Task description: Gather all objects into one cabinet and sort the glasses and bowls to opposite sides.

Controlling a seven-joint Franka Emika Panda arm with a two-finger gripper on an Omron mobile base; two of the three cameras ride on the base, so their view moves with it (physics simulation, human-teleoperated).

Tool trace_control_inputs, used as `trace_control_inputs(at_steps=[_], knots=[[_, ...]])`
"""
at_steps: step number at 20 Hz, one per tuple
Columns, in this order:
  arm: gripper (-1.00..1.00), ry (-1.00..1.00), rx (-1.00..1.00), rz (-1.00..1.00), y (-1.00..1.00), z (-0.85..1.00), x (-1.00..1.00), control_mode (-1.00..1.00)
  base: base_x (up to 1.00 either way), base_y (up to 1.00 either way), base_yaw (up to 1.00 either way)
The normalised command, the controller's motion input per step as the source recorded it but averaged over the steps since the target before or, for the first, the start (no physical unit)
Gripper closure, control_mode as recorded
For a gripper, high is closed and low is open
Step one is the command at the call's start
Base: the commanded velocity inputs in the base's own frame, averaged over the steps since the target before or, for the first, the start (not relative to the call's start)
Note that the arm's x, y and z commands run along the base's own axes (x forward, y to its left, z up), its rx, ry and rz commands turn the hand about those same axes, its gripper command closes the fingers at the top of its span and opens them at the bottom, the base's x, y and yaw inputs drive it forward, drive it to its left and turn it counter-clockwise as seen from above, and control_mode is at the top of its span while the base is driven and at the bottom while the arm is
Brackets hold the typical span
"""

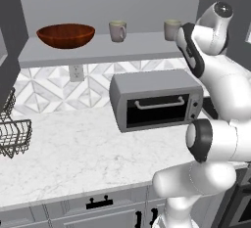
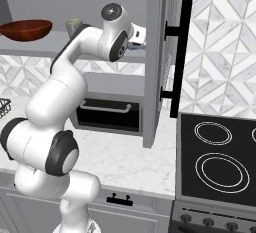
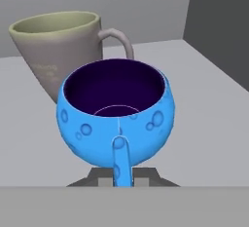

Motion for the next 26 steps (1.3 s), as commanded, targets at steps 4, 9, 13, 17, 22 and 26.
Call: trace_control_inputs(at_steps=[4,9,13,17,22,26], knots=[[-1.0,0.0,0.0,0.0,0.0,0.0,0.16,-1.0,0.0,0.0,0.0],[-1.0,0.0,0.0,0.0,0.0,0.0,0.01,-1.0,0.0,0.0,0.0],[-1.0,-0.01,0.0,0.0,0.0,0.0,-0.12,-1.0,0.0,0.0,0.0],[-1.0,-0.03,0.0,0.0,0.22,0.0,-0.54,-1.0,0.0,0.0,0.0],[-1.0,-0.02,-0.01,0.0,0.54,0.0,-0.5,-1.0,0.0,0.0,0.0],[-1.0,0.0,0.0,0.0,0.56,0.02,-0.55,-1.0,0.0,0.0,0.0]])
